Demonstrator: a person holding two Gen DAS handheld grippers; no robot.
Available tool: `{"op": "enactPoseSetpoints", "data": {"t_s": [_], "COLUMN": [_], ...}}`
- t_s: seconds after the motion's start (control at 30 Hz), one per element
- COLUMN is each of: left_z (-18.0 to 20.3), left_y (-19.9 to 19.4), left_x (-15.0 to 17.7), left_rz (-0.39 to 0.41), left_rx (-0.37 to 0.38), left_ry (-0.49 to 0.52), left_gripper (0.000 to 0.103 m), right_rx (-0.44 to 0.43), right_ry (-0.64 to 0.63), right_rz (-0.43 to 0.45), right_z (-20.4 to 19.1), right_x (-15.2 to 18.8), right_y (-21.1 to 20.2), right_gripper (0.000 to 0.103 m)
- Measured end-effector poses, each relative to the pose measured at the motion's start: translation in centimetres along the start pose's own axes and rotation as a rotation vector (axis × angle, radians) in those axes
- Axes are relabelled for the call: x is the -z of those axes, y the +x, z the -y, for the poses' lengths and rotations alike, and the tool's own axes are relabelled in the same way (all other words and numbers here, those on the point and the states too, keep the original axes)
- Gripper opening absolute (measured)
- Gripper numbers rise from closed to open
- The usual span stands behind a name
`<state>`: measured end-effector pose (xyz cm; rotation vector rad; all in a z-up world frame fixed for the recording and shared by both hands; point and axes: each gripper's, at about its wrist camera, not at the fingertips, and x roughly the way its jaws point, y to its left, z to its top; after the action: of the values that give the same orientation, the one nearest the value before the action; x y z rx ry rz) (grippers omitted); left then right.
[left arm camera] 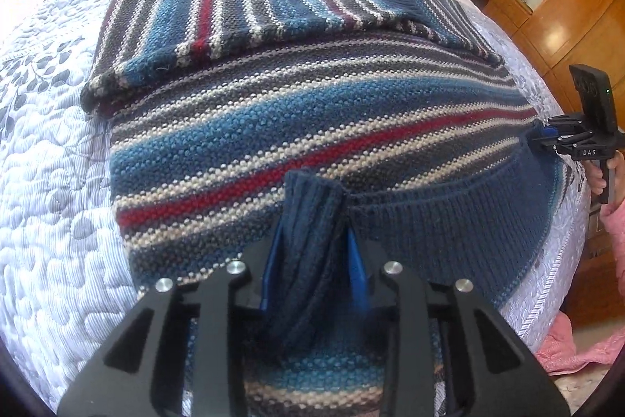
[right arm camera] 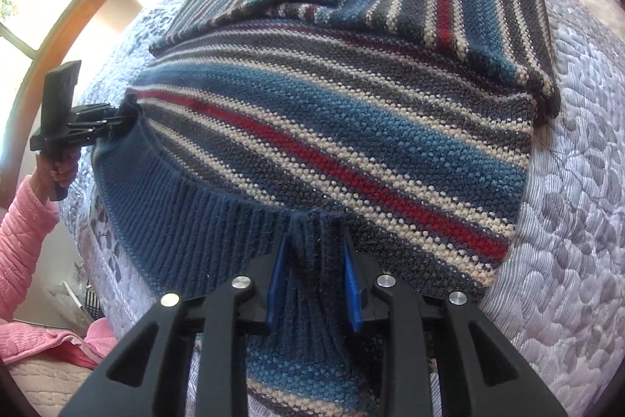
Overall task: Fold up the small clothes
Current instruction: 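Regrasp the folded hem edge with both tools, then carry the hem up to the collar with both tools and open them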
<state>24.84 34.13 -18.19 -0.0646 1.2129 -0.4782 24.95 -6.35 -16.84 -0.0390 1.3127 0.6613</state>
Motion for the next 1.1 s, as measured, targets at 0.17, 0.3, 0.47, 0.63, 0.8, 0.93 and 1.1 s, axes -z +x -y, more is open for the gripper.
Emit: {"op": "enactPoseSetpoints", "data": {"t_s": [0.17, 0.3, 0.47, 0.63, 0.8, 0.93, 1.1], "left_z": [0.5, 0.7, 1.6, 2.0, 1.7, 1.1, -0.9], "left_y": [0.0, -1.2, -4.2, -7.5, -8.5, -8.3, -6.8], "left_x": [-0.1, 0.1, -0.4, -3.0, -7.4, -11.3, -15.7], "left_rz": [0.000, 0.041, 0.131, 0.231, 0.281, 0.307, 0.320], "left_rx": [-0.010, -0.007, -0.022, -0.032, -0.068, -0.110, -0.150], "left_ry": [-0.006, -0.026, -0.012, -0.030, -0.047, -0.053, -0.104], "left_gripper": [0.018, 0.014, 0.014, 0.014, 0.014, 0.014, 0.014], "right_rx": [-0.033, -0.052, -0.095, -0.084, -0.078, -0.029, -0.008], "right_ry": [0.027, 0.035, 0.053, 0.072, 0.116, 0.130, 0.175], "right_rz": [0.014, 0.066, 0.145, 0.217, 0.272, 0.282, 0.298], "right_z": [0.4, 0.5, 0.5, 0.8, 2.4, 3.5, 5.6], "right_x": [0.3, 1.0, 0.9, -1.1, -4.9, -9.6, -14.7], "right_y": [-0.4, -2.2, -5.5, -8.7, -11.0, -11.3, -11.1], "right_gripper": [0.011, 0.010, 0.010, 0.010, 0.010, 0.010, 0.010]}}
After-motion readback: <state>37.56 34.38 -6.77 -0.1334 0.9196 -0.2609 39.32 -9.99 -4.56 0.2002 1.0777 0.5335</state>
